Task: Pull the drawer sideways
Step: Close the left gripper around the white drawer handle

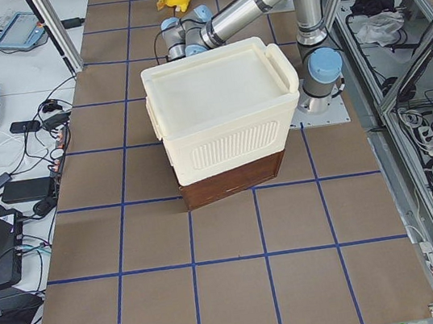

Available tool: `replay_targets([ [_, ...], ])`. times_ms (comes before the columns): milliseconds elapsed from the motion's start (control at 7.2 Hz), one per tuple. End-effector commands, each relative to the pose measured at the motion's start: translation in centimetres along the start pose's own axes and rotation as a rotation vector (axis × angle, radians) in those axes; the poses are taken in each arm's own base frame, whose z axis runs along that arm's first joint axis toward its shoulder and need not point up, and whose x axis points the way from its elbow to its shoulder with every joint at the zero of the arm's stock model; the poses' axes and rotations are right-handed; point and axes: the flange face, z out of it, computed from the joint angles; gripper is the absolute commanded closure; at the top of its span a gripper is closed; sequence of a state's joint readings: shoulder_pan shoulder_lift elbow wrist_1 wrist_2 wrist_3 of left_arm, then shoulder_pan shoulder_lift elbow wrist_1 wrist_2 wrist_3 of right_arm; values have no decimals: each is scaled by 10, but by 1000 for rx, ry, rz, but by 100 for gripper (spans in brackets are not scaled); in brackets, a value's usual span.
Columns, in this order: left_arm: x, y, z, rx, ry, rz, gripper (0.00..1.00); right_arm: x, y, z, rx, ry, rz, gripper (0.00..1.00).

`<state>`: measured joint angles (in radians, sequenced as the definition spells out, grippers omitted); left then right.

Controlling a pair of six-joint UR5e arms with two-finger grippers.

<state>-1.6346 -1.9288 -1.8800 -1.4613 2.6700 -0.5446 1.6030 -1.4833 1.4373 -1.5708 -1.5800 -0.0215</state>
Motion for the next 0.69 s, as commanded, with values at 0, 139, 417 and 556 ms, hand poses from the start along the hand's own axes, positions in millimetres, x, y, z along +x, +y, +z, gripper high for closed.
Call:
replay_targets([
  [0,10,-6,9,-19,-3,12,9,0,0,0,0,0,0,0],
  [139,9,-8,18,-40,-2,13,10,0,0,0,0,0,0,0],
  [417,10,-8,21,-47,-1,12,13,0,0,0,0,0,0,0],
  [556,8,-7,21,-46,-1,10,14,0,0,0,0,0,0,0],
])
